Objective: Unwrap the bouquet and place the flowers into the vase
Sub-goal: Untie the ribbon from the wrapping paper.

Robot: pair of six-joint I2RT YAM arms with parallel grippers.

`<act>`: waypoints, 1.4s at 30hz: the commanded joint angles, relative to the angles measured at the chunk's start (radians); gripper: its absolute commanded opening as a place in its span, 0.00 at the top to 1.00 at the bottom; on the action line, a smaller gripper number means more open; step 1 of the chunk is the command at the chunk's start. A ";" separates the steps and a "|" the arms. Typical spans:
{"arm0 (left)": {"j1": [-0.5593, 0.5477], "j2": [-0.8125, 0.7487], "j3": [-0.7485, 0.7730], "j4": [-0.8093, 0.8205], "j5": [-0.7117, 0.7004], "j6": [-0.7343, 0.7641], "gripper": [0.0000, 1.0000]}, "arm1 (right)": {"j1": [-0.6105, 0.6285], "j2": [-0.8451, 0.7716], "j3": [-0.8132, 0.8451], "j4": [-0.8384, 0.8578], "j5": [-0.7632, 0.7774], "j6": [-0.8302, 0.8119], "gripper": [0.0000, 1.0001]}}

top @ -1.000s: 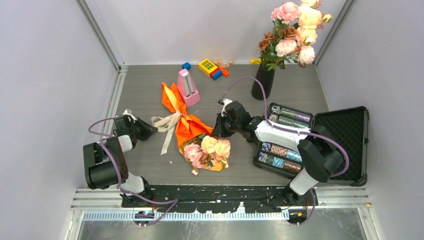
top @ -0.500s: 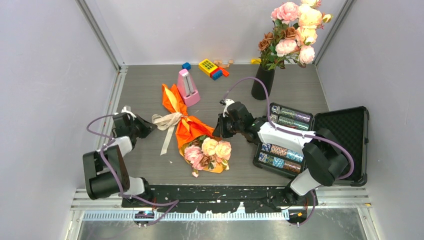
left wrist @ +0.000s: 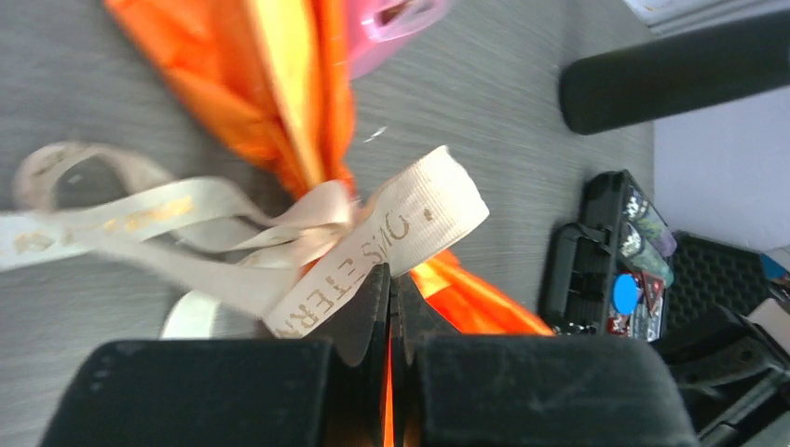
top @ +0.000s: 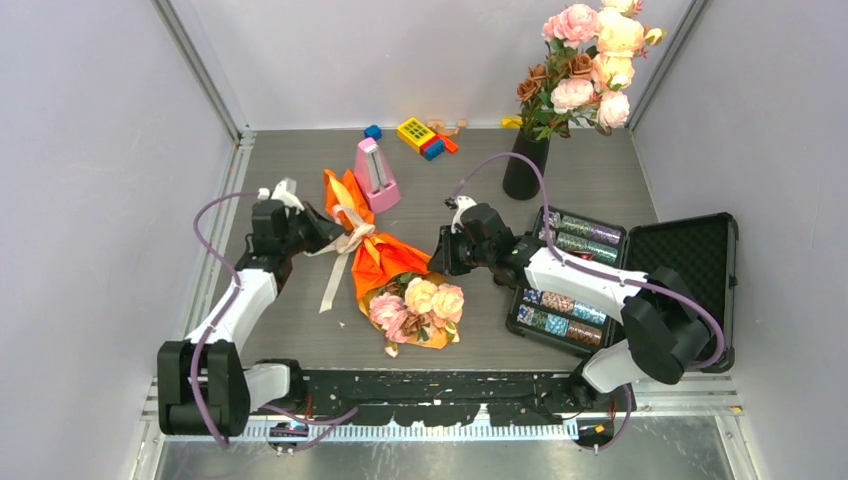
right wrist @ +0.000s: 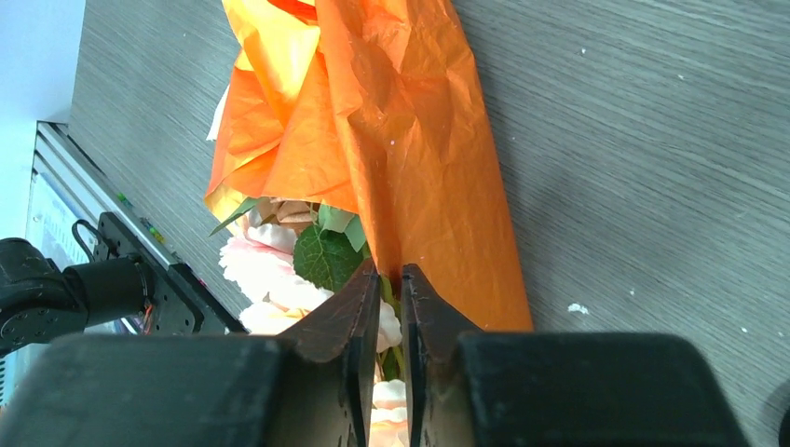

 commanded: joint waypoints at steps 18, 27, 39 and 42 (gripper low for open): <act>-0.421 0.461 0.499 -0.012 -0.187 0.090 1.00 | 0.007 -0.336 -0.195 0.035 0.271 0.023 0.34; -0.464 0.599 0.599 -0.036 -0.186 0.144 0.89 | 0.008 -0.445 -0.238 -0.028 0.329 0.035 0.30; -0.467 0.340 0.622 -0.293 -0.230 0.240 0.14 | 0.007 -0.482 -0.254 -0.060 0.335 0.020 0.23; -0.465 0.236 0.586 -0.404 -0.273 0.262 0.10 | 0.008 -0.482 -0.257 -0.061 0.331 0.004 0.23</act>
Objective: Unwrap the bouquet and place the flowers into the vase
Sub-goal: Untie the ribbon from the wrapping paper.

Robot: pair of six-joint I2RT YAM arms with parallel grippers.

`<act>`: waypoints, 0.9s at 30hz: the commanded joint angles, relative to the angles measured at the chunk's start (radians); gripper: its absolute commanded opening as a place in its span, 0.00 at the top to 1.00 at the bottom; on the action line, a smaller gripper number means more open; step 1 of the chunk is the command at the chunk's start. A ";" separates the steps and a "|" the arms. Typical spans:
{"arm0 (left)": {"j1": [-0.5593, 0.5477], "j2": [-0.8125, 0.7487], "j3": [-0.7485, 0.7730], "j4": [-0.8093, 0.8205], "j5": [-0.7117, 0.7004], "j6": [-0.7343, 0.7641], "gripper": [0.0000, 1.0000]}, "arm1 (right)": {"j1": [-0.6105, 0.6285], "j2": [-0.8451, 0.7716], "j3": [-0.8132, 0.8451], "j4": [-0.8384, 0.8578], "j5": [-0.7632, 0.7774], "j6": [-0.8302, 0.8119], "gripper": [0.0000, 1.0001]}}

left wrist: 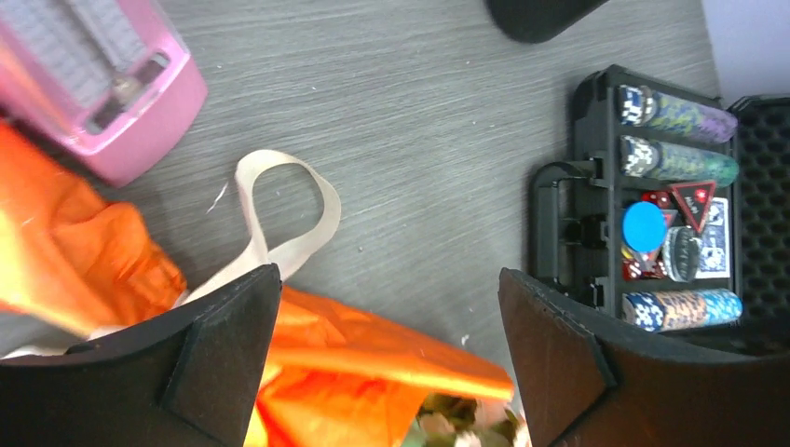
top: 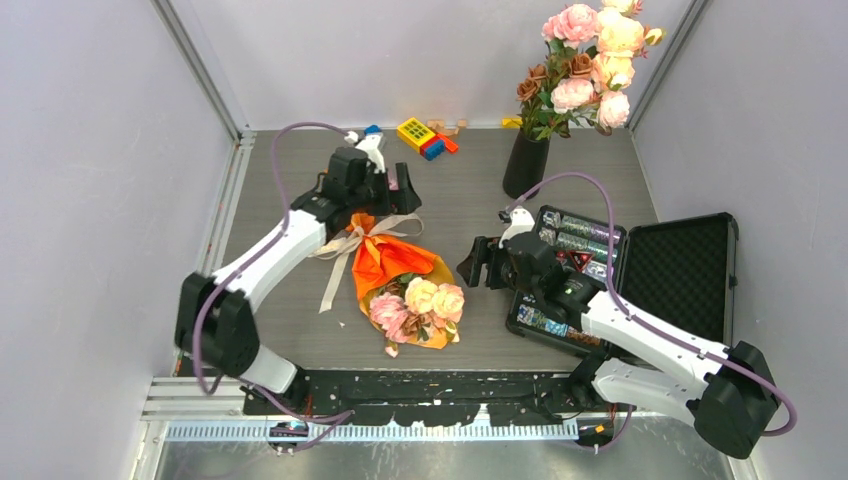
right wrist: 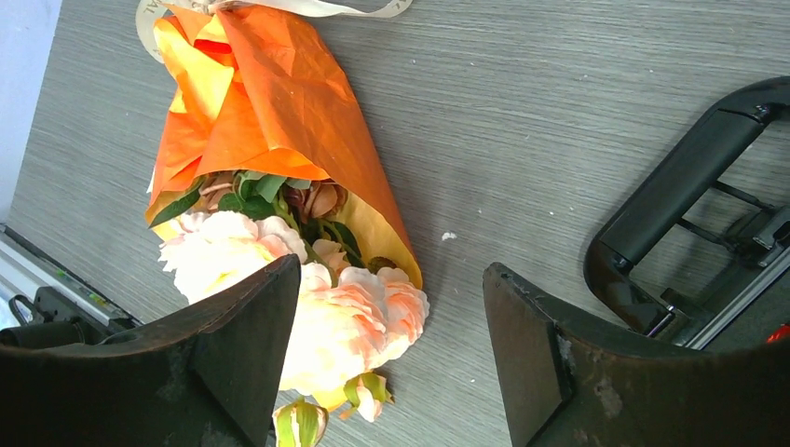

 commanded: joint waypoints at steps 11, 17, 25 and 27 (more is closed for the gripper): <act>0.086 -0.501 -0.352 -0.266 -0.041 -0.030 0.08 | 0.005 0.014 -0.026 0.148 -0.010 -0.058 0.23; 0.115 -0.582 -0.487 -0.311 -0.158 -0.083 0.08 | 0.006 0.047 -0.019 0.202 -0.028 -0.039 0.23; 0.262 -0.520 -0.553 -0.217 -0.147 -0.049 0.08 | 0.007 0.055 -0.038 0.215 -0.029 -0.029 0.24; 0.290 -0.497 -0.573 -0.146 -0.099 -0.055 0.11 | 0.006 0.046 -0.040 0.207 -0.023 -0.029 0.25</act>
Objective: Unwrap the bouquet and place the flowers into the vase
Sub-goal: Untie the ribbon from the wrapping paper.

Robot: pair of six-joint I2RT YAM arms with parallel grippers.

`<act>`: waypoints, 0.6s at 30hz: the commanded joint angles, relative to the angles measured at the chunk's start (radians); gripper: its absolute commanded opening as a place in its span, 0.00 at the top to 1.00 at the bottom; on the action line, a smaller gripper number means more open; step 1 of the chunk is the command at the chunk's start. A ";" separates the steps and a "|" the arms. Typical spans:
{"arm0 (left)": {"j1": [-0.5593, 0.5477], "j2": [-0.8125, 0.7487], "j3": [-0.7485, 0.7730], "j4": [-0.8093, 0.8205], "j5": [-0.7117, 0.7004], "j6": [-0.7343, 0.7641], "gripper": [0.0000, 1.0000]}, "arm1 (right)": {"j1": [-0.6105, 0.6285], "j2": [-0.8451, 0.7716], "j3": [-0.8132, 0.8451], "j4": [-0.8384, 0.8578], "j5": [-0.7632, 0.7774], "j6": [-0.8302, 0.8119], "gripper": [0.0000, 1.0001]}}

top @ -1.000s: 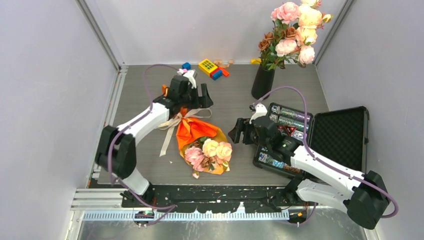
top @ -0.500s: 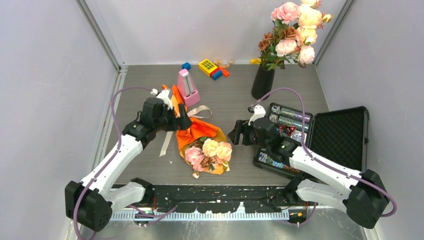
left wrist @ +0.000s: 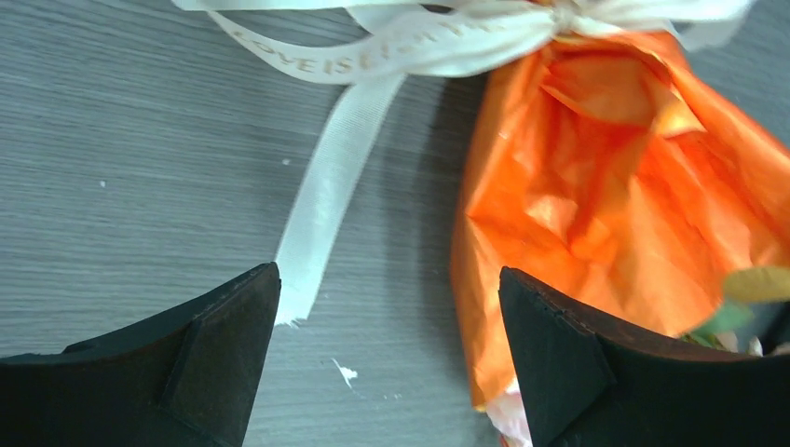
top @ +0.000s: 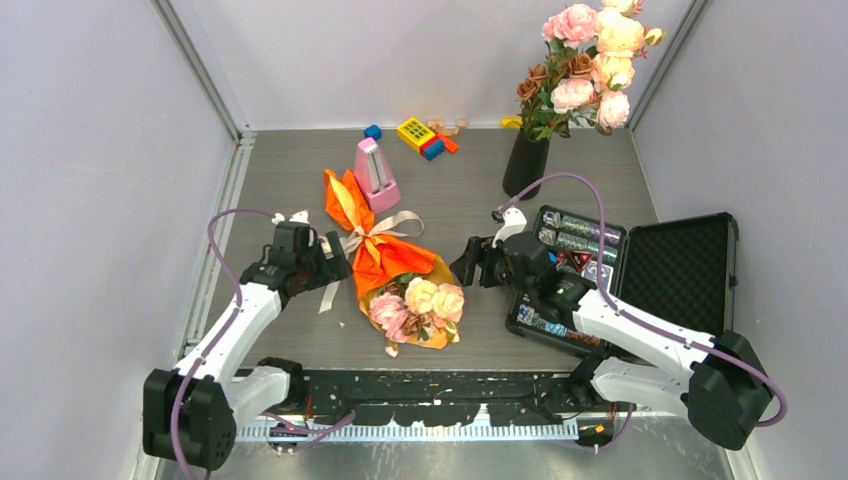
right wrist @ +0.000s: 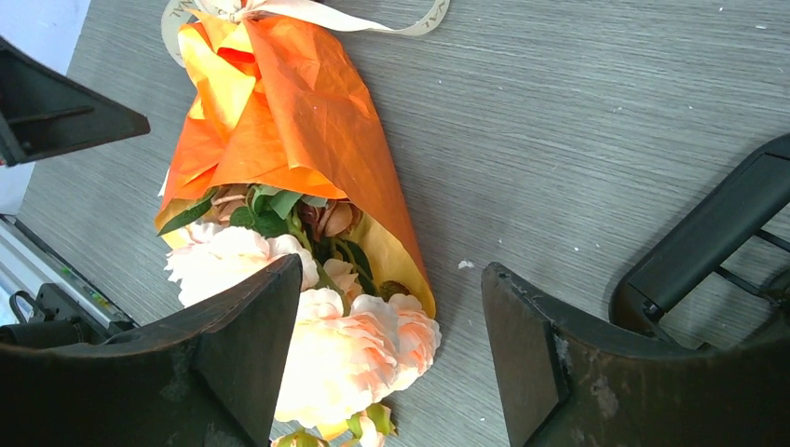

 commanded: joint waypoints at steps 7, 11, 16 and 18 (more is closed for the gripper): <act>0.093 0.183 -0.030 0.286 0.092 0.009 0.34 | 0.005 -0.047 -0.016 0.038 0.035 0.001 0.26; 0.109 0.261 -0.022 0.354 0.108 0.012 0.46 | 0.005 -0.066 -0.024 0.030 0.046 -0.001 0.26; 0.111 0.325 0.004 0.373 0.074 0.027 0.48 | 0.006 -0.096 -0.031 0.011 0.065 -0.006 0.26; 0.112 0.344 0.007 0.384 0.059 0.031 0.48 | 0.006 -0.111 -0.034 0.011 0.073 -0.007 0.27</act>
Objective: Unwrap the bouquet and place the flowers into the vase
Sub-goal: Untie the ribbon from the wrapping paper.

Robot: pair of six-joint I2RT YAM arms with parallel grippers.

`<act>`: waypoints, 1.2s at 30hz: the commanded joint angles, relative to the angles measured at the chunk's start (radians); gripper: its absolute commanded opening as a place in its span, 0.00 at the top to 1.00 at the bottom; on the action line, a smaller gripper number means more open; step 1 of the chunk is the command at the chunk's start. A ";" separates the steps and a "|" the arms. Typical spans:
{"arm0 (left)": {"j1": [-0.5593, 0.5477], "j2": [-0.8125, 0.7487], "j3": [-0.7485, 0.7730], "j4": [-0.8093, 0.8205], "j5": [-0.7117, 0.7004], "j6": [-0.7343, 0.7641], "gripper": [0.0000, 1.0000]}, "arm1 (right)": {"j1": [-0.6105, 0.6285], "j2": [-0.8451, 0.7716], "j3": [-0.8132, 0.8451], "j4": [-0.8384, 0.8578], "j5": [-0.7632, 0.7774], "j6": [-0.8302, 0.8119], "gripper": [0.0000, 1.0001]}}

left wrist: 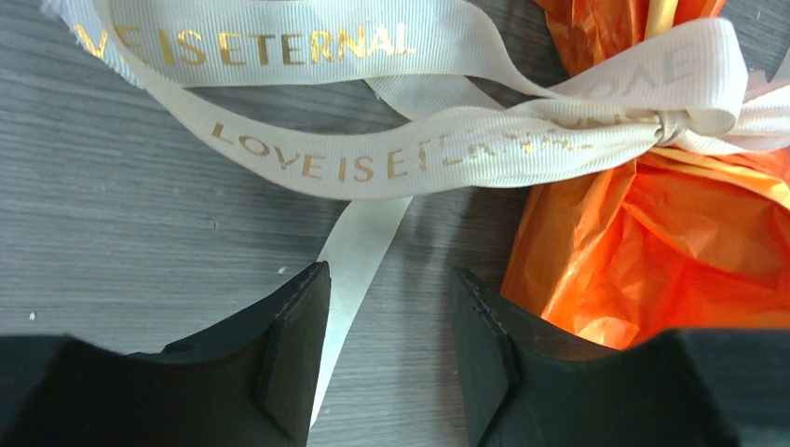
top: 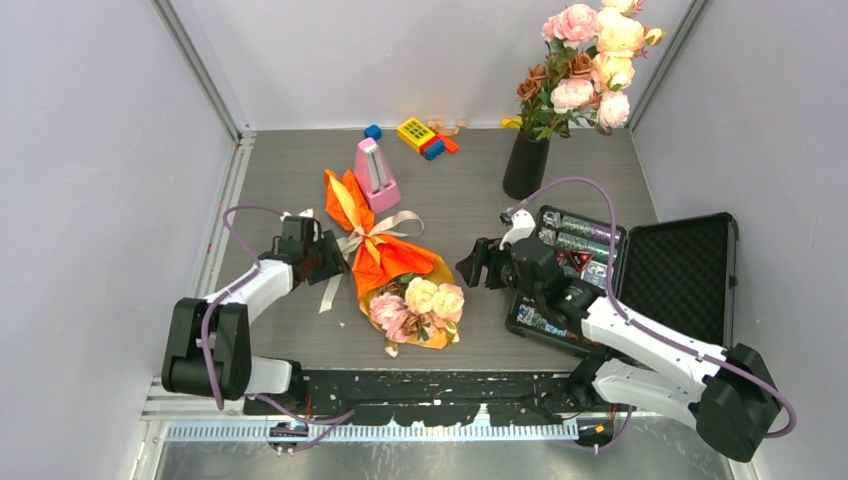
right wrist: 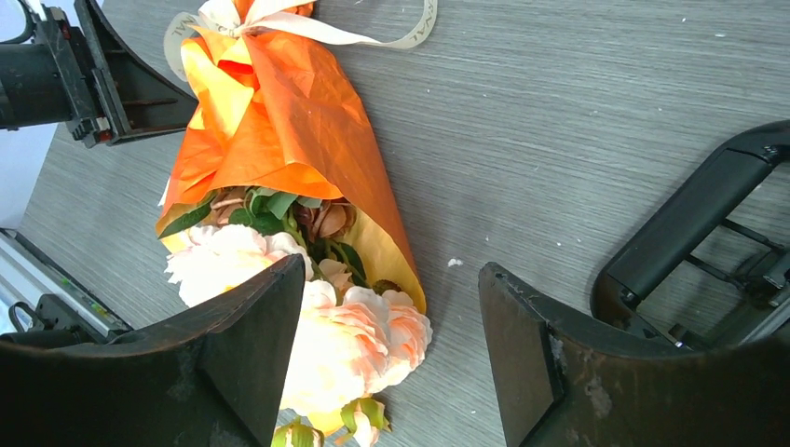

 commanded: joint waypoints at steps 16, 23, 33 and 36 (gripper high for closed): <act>0.007 0.104 0.128 0.121 -0.026 0.128 0.47 | 0.006 -0.076 -0.036 0.000 0.050 0.007 0.27; 0.007 0.155 0.142 0.130 0.031 0.123 0.49 | 0.006 -0.066 -0.037 0.007 0.046 0.009 0.27; 0.006 0.180 0.116 0.154 0.080 0.088 0.51 | 0.006 -0.066 -0.046 0.010 0.047 0.009 0.27; 0.007 0.193 0.118 0.155 0.087 0.091 0.53 | 0.006 -0.059 -0.044 0.012 0.045 0.009 0.27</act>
